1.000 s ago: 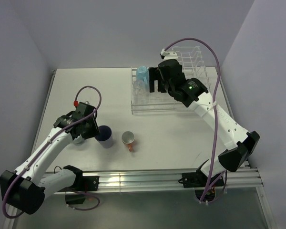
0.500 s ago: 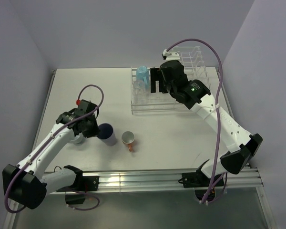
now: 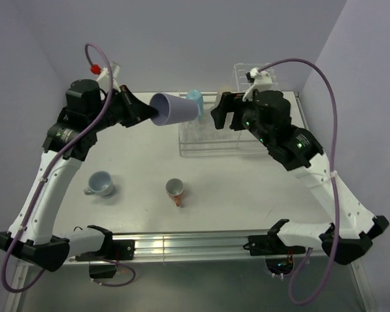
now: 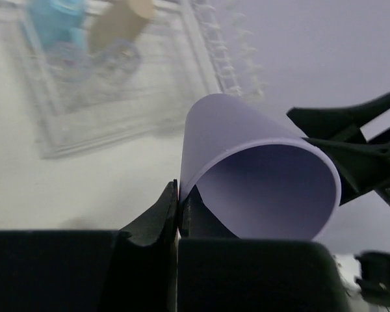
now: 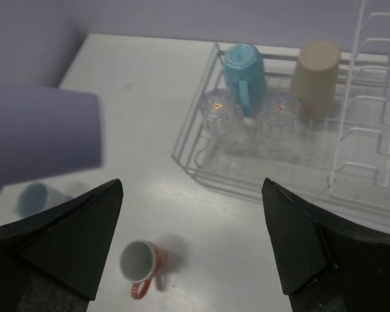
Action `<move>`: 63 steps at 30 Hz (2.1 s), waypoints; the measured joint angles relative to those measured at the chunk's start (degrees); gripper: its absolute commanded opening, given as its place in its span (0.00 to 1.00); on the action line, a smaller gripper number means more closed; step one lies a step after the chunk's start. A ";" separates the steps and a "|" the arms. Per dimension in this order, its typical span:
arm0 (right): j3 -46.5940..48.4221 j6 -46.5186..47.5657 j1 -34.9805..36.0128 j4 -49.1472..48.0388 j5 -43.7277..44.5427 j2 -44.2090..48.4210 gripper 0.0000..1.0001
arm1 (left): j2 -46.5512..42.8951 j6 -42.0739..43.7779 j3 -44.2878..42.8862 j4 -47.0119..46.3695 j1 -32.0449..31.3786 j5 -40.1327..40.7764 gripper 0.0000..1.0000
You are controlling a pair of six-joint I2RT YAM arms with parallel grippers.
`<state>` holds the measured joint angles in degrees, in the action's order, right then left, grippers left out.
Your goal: Load the cups into the dish rack
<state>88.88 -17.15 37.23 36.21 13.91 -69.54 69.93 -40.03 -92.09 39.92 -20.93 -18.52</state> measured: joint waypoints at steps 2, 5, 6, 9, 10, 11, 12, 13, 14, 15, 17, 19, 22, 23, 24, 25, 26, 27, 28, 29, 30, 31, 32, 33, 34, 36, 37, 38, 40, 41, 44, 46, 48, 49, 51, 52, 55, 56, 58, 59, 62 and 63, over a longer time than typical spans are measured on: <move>-2.60 -0.81 -0.96 -3.26 -4.02 3.67 0.96 | 0.20 -2.19 4.33 -6.03 0.07 -6.67 0.00; -8.41 -2.91 -3.32 -9.75 -10.80 9.38 0.98 | 1.18 -6.80 12.87 -16.74 0.04 -16.48 0.00; -10.60 -4.00 -4.59 -12.11 -13.62 11.28 0.98 | 1.44 -8.98 15.96 -21.07 0.07 -19.26 0.00; -15.23 -7.04 -8.11 -17.29 -20.96 14.49 0.98 | 1.95 -13.88 21.49 -30.38 0.07 -24.72 0.00; -16.35 -8.02 -9.20 -18.80 -23.45 15.04 0.98 | 2.01 -15.54 22.58 -33.77 0.07 -26.34 0.00; -17.44 -9.14 -10.32 -20.55 -25.92 15.28 0.98 | 2.01 -17.11 23.28 -36.92 0.07 -27.87 0.00; -18.56 -10.08 -11.41 -22.23 -28.26 15.34 0.99 | 2.01 -18.27 23.56 -39.69 0.07 -28.89 0.00; -19.61 -11.02 -12.26 -23.52 -30.32 15.34 0.99 | 2.01 -19.80 23.74 -43.28 0.07 -30.23 0.00; -20.90 -12.26 -13.18 -25.29 -32.70 15.32 0.99 | 2.01 -21.18 23.82 -46.29 0.09 -31.34 0.00; -22.16 -13.62 -14.10 -27.10 -34.88 15.37 1.00 | 2.01 -21.94 23.93 -48.81 0.09 -31.95 0.00; -23.76 -16.13 -15.72 -31.08 -38.84 15.56 1.00 | 2.25 -24.06 25.03 -54.25 0.61 -33.33 0.00; -24.94 -18.10 -16.90 -34.62 -42.25 15.82 1.00 | 3.08 -26.36 26.10 -58.77 0.61 -34.75 0.00; -27.23 -22.01 -18.40 -41.00 -48.00 15.80 1.00 | 4.83 -31.06 27.43 -66.25 0.48 -37.22 0.00; -27.69 -23.21 -18.62 -42.69 -49.48 15.54 1.00 | 5.38 -32.30 27.69 -68.41 0.48 -37.64 0.00; -28.26 -24.90 -18.82 -45.29 -51.34 14.93 1.00 | 5.84 -33.46 27.93 -70.47 0.48 -38.01 0.00; -28.63 -25.99 -18.91 -47.01 -52.68 14.51 1.00 | 6.21 -34.58 28.06 -72.17 0.48 -38.36 0.00; -29.20 -27.58 -18.91 -49.24 -54.16 13.92 1.00 | 6.54 -35.34 28.13 -73.61 0.48 -38.66 0.00; -29.81 -29.07 -18.91 -51.10 -55.41 13.46 1.00 | 6.80 -35.95 28.13 -74.71 0.48 -38.80 0.00; -30.47 -30.36 -18.91 -52.78 -56.50 13.14 1.00 | 7.04 -36.39 28.13 -75.73 0.48 -38.99 0.00; -31.12 -31.63 -18.91 -54.27 -57.40 12.92 1.00 | 7.21 -36.87 28.13 -76.50 0.48 -39.12 0.00; -31.43 -32.33 -18.91 -54.97 -57.99 12.87 1.00 | 7.34 -37.24 28.13 -77.02 0.48 -39.19 0.00; -31.69 -33.03 -18.91 -55.71 -58.60 12.83 1.00 | 7.50 -37.59 28.13 -77.66 0.48 -39.23 0.00; -31.82 -33.59 -18.91 -56.35 -59.14 12.83 1.00 | 7.67 -38.07 28.13 -78.49 0.46 -39.26 0.00; -31.91 -34.10 -18.91 -56.74 -59.65 12.83 1.00 | 7.72 -38.58 28.13 -79.06 0.44 -39.23 0.00; -31.91 -34.40 -18.91 -56.96 -59.98 12.83 1.00 | 7.80 -38.84 28.13 -79.60 0.42 -39.26 0.00; -31.91 -34.77 -18.91 -57.27 -60.35 12.83 1.00 | 7.80 -39.21 28.13 -80.32 0.37 -39.26 0.00; -31.91 -35.04 -18.91 -57.40 -60.50 12.83 1.00 | 7.85 -39.32 28.13 -80.70 0.31 -39.23 0.00; -31.91 -35.39 -18.91 -57.66 -60.65 12.81 1.00 | 7.91 -39.39 28.13 -81.05 0.22 -39.23 0.00; -31.91 -35.80 -18.88 -58.12 -60.96 12.74 1.00 | 8.13 -39.58 28.13 -81.53 -0.07 -39.21 0.00; -31.91 -35.95 -18.88 -58.25 -61.00 12.72 1.00 | 8.33 -39.63 28.13 -81.85 -0.24 -39.19 0.00; -31.91 -35.98 -18.47 -58.49 -61.00 12.63 0.98 | 9.03 -39.74 28.15 -82.16 -0.87 -39.08 0.00; -31.89 -35.87 -18.05 -58.40 -60.94 12.50 0.97 | 9.44 -39.74 28.15 -82.14 -1.20 -39.06 0.00; -31.76 -35.67 -17.51 -58.01 -60.92 12.24 0.94 | 9.77 -39.69 28.15 -82.09 -1.31 -39.01 0.00; -31.71 -35.58 -17.31 -57.81 -60.92 12.11 0.94 | 9.86 -39.65 28.17 -82.07 -1.40 -38.99 0.00; -31.52 -35.34 -16.94 -57.18 -60.83 11.80 0.91 | 9.86 -39.58 28.24 -82.07 -1.40 -38.82 0.00; -31.41 -35.21 -16.81 -56.76 -60.67 11.69 0.90 | 9.86 -39.58 28.24 -82.14 -1.40 -38.69 0.00; -31.12 -34.47 -16.41 -55.71 -60.28 11.61 0.77 | 9.99 -39.56 28.24 -82.12 -1.38 -38.58 0.00; -31.01 -34.32 -16.33 -55.58 -60.22 11.61 0.71 | 10.19 -39.54 28.24 -82.12 -1.40 -38.56 0.00; -30.86 -34.07 -16.22 -55.28 -59.91 11.61 0.51 | 10.49 -39.56 28.24 -82.14 -1.40 -38.56 0.00; -30.80 -34.18 -16.22 -54.99 -59.87 11.56 0.43 | 10.56 -39.56 28.24 -82.03 -1.40 -38.56 0.00; -30.58 -33.97 -16.06 -54.23 -59.63 11.52 0.16 | 10.58 -39.28 28.55 -81.92 -1.38 -38.40 0.04; -30.32 -33.79 -15.98 -53.72 -59.54 11.52 0.06 | 10.58 -39.12 28.59 -81.81 -1.38 -38.36 0.08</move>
<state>58.57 -50.94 21.26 -17.52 -45.63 -58.02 80.51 -79.15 -63.51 -41.89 -22.31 -56.88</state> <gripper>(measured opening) 0.739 0.047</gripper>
